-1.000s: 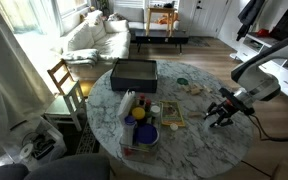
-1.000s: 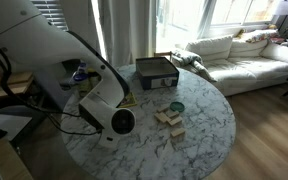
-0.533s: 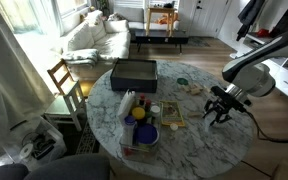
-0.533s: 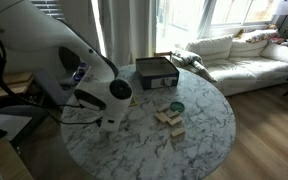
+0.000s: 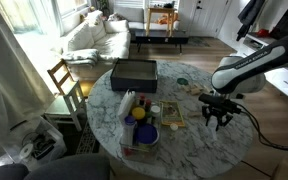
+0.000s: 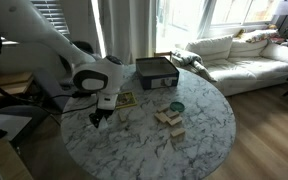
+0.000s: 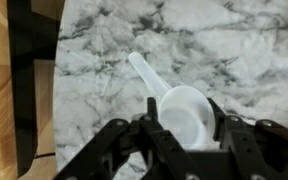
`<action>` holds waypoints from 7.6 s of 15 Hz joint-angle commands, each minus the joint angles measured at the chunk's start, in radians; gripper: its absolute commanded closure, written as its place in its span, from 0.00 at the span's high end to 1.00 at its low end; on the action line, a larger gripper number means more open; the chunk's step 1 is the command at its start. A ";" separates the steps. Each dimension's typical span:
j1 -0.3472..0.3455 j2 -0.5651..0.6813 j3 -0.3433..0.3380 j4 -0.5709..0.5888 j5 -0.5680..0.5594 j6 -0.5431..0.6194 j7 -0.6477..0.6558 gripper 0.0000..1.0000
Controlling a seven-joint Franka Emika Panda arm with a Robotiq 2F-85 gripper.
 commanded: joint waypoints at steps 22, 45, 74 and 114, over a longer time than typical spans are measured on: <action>-0.062 0.047 0.069 0.011 -0.069 0.100 0.177 1.00; -0.208 0.064 0.064 -0.112 0.899 0.143 -0.426 0.49; 0.153 0.011 -0.116 0.098 -0.602 0.312 0.625 0.50; 0.085 0.101 -0.043 0.116 -1.213 0.375 0.785 1.00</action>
